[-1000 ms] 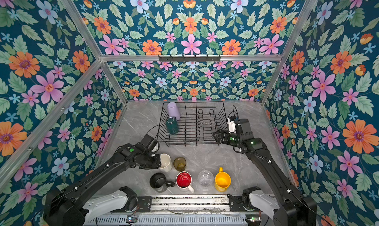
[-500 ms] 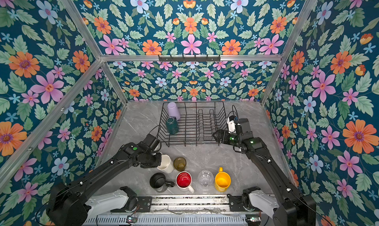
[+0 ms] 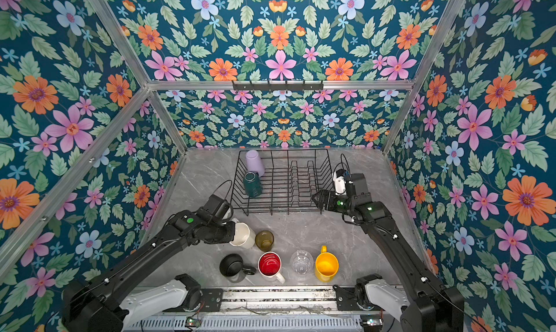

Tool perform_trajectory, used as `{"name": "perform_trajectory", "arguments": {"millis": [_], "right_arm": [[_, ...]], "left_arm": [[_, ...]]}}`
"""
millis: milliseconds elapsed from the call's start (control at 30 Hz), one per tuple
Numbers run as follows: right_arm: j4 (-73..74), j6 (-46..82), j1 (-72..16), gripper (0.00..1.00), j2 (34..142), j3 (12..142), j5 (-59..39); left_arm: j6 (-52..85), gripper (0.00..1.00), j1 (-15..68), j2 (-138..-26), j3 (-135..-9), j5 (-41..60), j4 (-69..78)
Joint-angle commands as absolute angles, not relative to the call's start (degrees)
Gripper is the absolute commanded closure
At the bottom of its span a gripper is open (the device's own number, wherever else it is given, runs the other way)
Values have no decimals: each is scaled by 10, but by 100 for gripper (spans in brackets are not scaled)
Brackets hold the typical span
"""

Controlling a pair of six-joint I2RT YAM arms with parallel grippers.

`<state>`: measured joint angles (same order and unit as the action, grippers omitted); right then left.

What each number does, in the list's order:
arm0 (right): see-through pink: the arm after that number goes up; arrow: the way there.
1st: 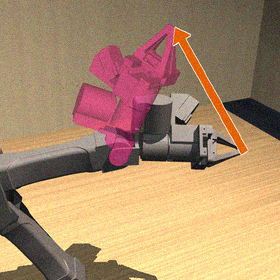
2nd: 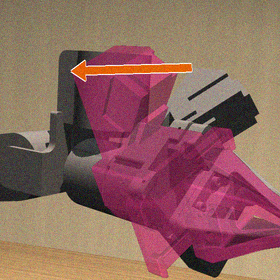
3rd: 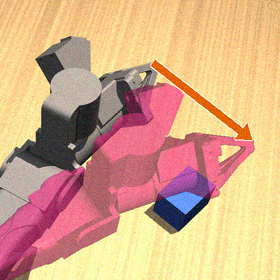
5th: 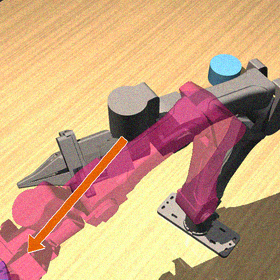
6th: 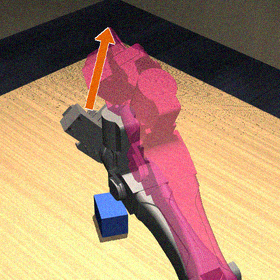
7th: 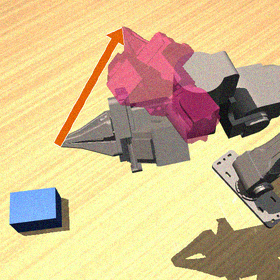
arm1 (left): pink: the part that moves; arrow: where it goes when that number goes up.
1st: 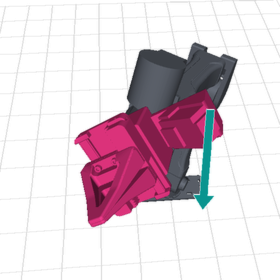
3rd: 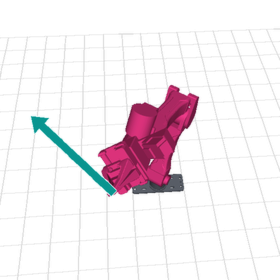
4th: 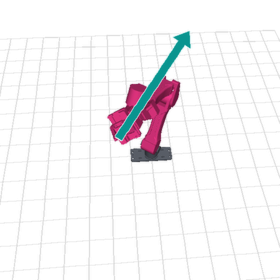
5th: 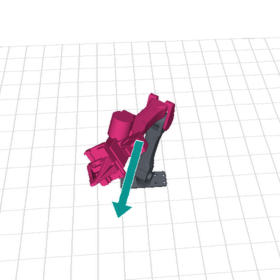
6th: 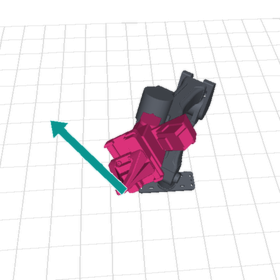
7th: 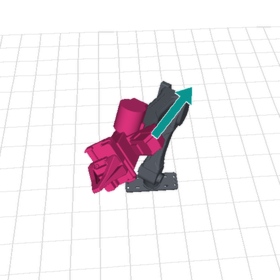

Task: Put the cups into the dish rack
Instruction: 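Grasp the white mug's rim with the left gripper and lift it, then carry the white mug over the rack toward the right gripper while the right gripper approaches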

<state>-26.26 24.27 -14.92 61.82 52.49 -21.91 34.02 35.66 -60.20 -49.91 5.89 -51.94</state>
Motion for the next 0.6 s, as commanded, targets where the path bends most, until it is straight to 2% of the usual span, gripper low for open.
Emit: {"name": "perform_trajectory", "arguments": {"millis": [0,333,567], "right_arm": [[-246,240,-149,11,613,527,-235],[-192,263,-150,7,585,513,-301],[-144,285,-149,6,578,505,-364]], "left_arm": [[307,100,357,-578,-531,47,-534],[251,100,357,-525,-675,20,-581],[217,100,357,-521,-679,73,-415]]}}
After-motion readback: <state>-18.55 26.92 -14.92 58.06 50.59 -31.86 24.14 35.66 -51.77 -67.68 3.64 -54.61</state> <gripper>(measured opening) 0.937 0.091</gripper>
